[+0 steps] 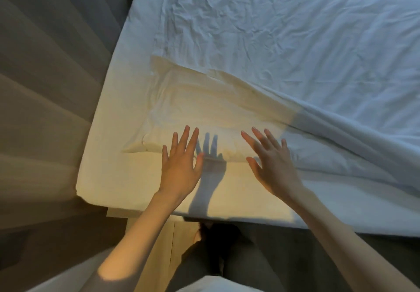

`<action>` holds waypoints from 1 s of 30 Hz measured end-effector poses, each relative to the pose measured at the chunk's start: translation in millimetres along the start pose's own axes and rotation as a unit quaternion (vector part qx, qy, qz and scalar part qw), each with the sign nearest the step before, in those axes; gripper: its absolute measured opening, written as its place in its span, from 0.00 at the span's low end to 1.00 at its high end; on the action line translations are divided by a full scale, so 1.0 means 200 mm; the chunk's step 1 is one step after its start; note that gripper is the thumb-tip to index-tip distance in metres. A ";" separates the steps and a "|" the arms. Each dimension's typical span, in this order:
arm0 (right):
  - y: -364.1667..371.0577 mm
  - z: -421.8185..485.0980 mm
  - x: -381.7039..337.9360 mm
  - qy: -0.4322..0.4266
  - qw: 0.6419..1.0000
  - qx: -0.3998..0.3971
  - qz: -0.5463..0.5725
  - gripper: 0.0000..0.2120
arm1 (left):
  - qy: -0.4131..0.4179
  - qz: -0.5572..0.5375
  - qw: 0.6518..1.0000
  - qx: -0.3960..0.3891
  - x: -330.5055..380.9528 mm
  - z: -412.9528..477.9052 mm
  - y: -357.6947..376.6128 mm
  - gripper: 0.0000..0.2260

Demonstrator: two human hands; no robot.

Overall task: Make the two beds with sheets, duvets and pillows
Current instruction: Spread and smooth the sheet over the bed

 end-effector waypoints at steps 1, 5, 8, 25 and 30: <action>-0.02 -0.05 -0.02 0.005 1.000 0.011 -0.002 0.30 | 0.005 -0.003 1.000 0.003 0.02 -0.05 -0.01 0.25; -0.08 -0.28 -0.11 0.030 0.999 0.037 0.012 0.31 | 0.040 0.018 0.999 0.023 0.05 -0.25 -0.06 0.27; -0.10 -0.47 -0.18 0.043 0.998 0.051 0.012 0.31 | 0.067 0.028 0.997 0.019 0.08 -0.41 -0.12 0.27; -0.38 -1.51 0.30 0.231 0.963 0.125 0.052 0.31 | 0.300 0.097 0.948 -0.041 1.02 -0.78 0.15 0.25; -0.49 -1.79 0.75 0.282 0.951 0.127 0.030 0.31 | 0.315 0.100 0.943 -0.043 1.54 -0.85 0.42 0.25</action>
Point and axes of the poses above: each hand's wrist, its own z-axis towards the middle knuckle, its own y-axis out of the palm, x = y × z, the point moved 1 cm from there along z, towards the middle knuckle, and after that the axes turned 2 degrees about -z, right-handed, at the moved point
